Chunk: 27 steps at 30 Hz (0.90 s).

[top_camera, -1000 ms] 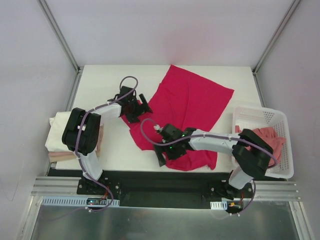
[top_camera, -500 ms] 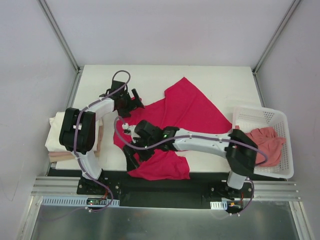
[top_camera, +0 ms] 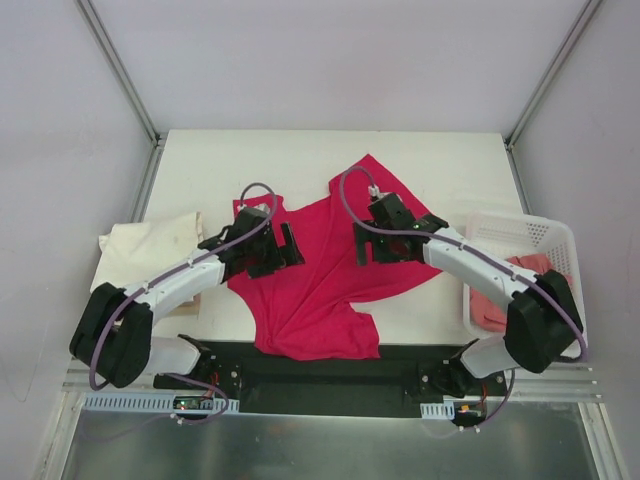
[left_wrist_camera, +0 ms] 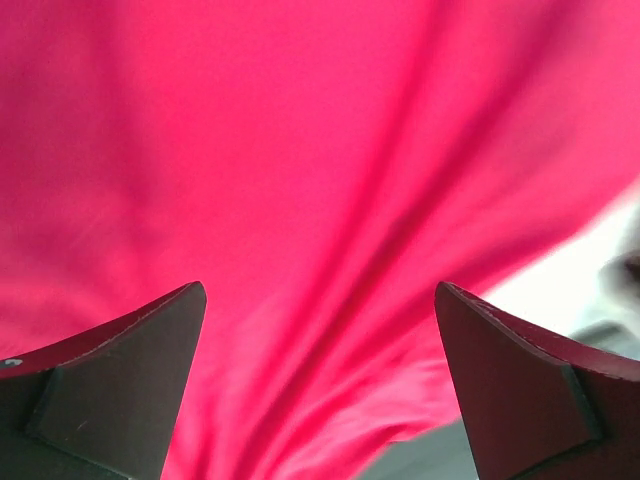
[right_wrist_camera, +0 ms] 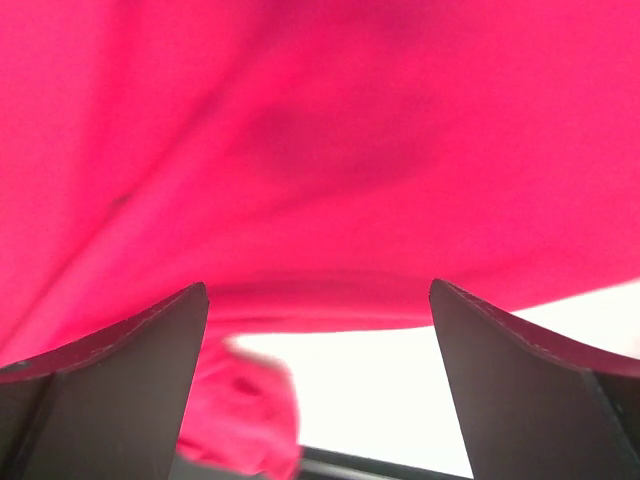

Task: Fold and stack the t-shirts
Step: Flatten out the tshirt

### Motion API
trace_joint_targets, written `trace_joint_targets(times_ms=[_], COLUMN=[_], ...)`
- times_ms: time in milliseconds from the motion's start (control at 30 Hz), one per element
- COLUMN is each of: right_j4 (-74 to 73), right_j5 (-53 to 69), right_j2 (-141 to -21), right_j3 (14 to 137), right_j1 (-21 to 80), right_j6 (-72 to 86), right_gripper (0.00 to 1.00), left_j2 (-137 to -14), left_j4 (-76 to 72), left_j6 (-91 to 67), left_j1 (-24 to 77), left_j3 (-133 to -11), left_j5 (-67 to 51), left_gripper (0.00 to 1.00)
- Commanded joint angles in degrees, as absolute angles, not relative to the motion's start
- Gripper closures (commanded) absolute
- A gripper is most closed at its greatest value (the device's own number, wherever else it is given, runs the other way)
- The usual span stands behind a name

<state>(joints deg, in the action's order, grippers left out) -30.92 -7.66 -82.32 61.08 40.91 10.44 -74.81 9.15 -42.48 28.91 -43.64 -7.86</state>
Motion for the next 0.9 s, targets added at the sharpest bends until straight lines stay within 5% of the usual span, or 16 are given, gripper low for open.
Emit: trace_joint_targets(times_ms=[0,433,600,867], right_j4=[-32.87,-21.90,-16.35,-17.22], right_j5=[-10.03,3.51,11.60,10.81], right_j2=[-87.60,-93.96,-90.18,-78.94], right_j3=[60.82,52.39,43.34,35.85], right_j1=[34.47,28.13,29.18,50.86], right_j6=[8.44,11.59,16.69,27.41], right_gripper=[0.03,0.03,0.03,0.03], left_j2=[-75.23,-105.19,-119.75,-136.04], left_j4=[11.68,21.44,30.65,36.38], left_j6=[-46.67,-37.28,-33.14,-28.22], left_j1=[29.18,20.22,16.97,16.79], left_j3=[-38.76,-62.74,-81.97,-113.18], left_j5=[-1.15,-0.36,2.73,-6.21], left_gripper=[0.01,0.01,0.01,0.01])
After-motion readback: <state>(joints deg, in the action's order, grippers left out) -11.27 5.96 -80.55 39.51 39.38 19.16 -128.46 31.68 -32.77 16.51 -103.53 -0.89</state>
